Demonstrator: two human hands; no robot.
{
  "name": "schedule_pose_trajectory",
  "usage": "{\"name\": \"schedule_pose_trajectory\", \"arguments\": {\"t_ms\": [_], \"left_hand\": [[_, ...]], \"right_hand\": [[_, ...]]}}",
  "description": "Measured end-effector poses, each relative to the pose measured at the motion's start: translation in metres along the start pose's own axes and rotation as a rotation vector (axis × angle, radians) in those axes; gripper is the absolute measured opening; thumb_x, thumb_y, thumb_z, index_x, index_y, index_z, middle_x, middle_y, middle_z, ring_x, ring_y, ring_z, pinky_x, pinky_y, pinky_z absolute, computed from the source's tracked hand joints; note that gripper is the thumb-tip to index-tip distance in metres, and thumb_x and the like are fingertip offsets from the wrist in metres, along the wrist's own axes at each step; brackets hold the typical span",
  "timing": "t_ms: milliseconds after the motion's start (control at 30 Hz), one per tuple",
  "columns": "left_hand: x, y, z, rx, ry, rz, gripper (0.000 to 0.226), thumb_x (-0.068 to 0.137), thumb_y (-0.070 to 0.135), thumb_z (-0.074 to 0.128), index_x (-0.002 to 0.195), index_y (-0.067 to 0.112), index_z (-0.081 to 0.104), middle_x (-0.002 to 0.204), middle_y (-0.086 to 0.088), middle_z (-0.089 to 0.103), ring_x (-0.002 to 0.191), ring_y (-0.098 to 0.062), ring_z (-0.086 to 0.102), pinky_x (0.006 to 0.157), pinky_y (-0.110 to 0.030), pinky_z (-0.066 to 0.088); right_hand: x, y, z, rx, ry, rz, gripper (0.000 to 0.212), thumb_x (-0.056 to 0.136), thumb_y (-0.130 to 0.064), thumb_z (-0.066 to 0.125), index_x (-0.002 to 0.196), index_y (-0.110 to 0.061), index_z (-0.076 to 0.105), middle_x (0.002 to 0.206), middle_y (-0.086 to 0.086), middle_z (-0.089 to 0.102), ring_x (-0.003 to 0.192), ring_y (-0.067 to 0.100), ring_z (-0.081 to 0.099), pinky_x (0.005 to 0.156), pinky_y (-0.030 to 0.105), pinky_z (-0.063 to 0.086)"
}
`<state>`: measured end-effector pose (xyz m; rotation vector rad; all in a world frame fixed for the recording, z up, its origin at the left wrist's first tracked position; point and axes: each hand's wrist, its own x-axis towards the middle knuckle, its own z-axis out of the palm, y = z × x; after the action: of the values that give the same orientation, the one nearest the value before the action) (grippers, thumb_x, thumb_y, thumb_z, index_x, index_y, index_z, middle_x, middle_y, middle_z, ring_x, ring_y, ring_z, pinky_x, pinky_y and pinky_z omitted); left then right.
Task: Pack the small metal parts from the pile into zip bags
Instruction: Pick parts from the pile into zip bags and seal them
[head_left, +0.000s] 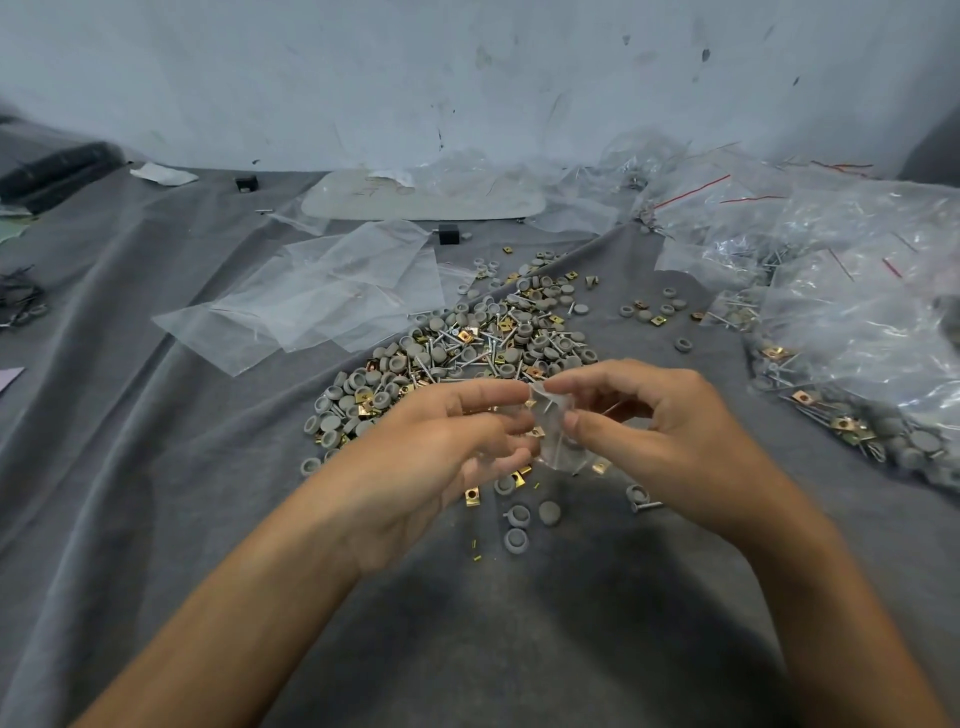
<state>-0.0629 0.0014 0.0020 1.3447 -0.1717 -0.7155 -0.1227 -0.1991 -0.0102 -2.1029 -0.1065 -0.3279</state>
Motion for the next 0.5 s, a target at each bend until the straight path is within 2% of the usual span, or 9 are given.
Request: {"name": "schedule_pose_trajectory", "arguments": {"t_ms": [100, 167, 267, 333, 400, 500], "left_hand": [[-0.005, 0.006, 0.001, -0.150, -0.014, -0.033, 0.063, 0.060, -0.018, 0.053, 0.119, 0.000, 0.066, 0.117, -0.026, 0.070, 0.102, -0.031, 0.073, 0.085, -0.031, 0.061], [-0.008, 0.009, 0.003, -0.238, -0.027, -0.056, 0.070, 0.051, -0.019, 0.050, 0.118, -0.004, 0.065, 0.119, -0.029, 0.068, 0.104, -0.035, 0.072, 0.088, -0.037, 0.060], [-0.008, 0.010, 0.006, -0.444, -0.039, -0.139, 0.069, 0.057, -0.022, 0.038, 0.120, -0.008, 0.062, 0.123, -0.032, 0.063, 0.114, -0.041, 0.066, 0.089, -0.045, 0.058], [-0.005, 0.007, 0.010, -0.520, -0.006, -0.153, 0.064, 0.068, -0.029, 0.032, 0.121, -0.009, 0.060, 0.120, -0.033, 0.064, 0.115, -0.040, 0.066, 0.087, -0.043, 0.057], [-0.002, 0.001, 0.013, -0.468, 0.069, -0.098, 0.051, 0.084, -0.030, 0.032, 0.120, -0.007, 0.061, 0.114, -0.030, 0.069, 0.106, -0.033, 0.071, 0.082, -0.034, 0.061], [0.001, -0.008, 0.016, -0.302, 0.152, 0.034, 0.030, 0.095, -0.016, 0.048, 0.116, 0.000, 0.063, 0.104, -0.019, 0.075, 0.095, -0.021, 0.075, 0.073, -0.022, 0.061]], "right_hand": [[0.000, 0.001, -0.001, 0.002, 0.003, -0.003, 0.025, 0.090, -0.016, 0.074, 0.108, -0.034, 0.076, 0.089, -0.008, 0.073, 0.086, 0.014, 0.070, 0.083, 0.042, 0.057], [0.000, 0.000, 0.000, 0.009, 0.002, -0.004, 0.025, 0.090, -0.015, 0.075, 0.108, -0.034, 0.076, 0.089, -0.007, 0.073, 0.085, 0.014, 0.070, 0.081, 0.041, 0.057], [-0.001, 0.000, 0.001, 0.032, 0.001, 0.000, 0.026, 0.090, -0.013, 0.075, 0.107, -0.033, 0.077, 0.088, -0.004, 0.073, 0.084, 0.015, 0.070, 0.081, 0.040, 0.057], [-0.001, 0.000, 0.000, 0.040, 0.002, 0.008, 0.026, 0.090, -0.012, 0.076, 0.106, -0.033, 0.077, 0.088, -0.004, 0.073, 0.083, 0.015, 0.071, 0.081, 0.039, 0.057], [0.000, 0.000, 0.000, 0.045, 0.002, 0.010, 0.026, 0.090, -0.012, 0.075, 0.107, -0.032, 0.077, 0.088, -0.004, 0.073, 0.082, 0.015, 0.071, 0.081, 0.039, 0.058], [-0.001, -0.001, 0.000, 0.035, -0.011, 0.012, 0.026, 0.090, -0.014, 0.075, 0.108, -0.033, 0.077, 0.089, -0.005, 0.073, 0.084, 0.014, 0.071, 0.081, 0.038, 0.058]]}}
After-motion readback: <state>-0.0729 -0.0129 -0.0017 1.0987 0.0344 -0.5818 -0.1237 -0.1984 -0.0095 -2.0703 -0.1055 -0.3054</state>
